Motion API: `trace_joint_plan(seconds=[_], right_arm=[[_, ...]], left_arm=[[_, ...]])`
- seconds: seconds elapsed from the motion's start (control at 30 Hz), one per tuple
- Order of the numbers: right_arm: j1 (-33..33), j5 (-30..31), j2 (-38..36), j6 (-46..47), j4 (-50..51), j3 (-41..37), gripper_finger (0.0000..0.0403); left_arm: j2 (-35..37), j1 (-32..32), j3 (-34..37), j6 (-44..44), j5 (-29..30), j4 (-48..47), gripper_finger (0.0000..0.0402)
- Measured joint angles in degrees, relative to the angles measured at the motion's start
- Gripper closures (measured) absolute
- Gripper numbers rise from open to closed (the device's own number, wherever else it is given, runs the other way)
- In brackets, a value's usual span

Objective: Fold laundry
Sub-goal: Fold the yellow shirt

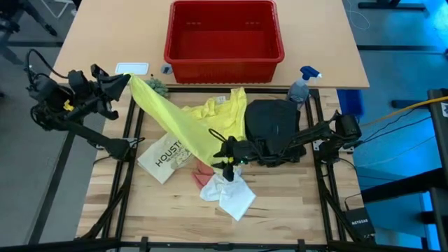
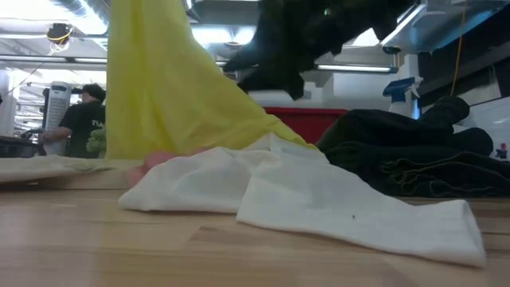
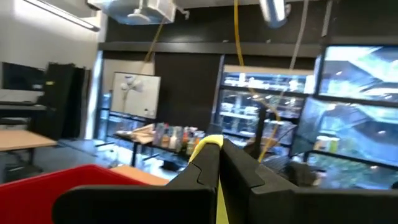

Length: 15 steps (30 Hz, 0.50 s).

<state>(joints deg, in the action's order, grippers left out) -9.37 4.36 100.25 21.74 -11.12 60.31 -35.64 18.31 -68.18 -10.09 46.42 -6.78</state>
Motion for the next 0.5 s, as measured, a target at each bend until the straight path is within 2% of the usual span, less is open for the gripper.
trace_joint_plan(seconds=[0.07,0.2,0.37,0.5], right_arm=[[-1.3,0.0,0.0,-1.9,-3.3,0.0,0.021],[-2.0,-4.1,0.0,-2.9,-5.9,0.0,0.021],[-1.6,2.0,0.3,-1.7,-2.9,0.0,0.021],[-1.4,-5.1,0.2,-2.7,-9.2,1.4,0.021]], left_arm=[[0.0,0.0,0.0,-0.4,1.0,-1.0,0.0401],[-0.5,0.0,0.0,0.2,2.7,-4.5,0.0401],[-1.4,0.0,0.1,0.8,5.9,-7.1,0.0401],[-2.5,-1.5,0.1,-0.8,6.7,-5.0,0.0401]])
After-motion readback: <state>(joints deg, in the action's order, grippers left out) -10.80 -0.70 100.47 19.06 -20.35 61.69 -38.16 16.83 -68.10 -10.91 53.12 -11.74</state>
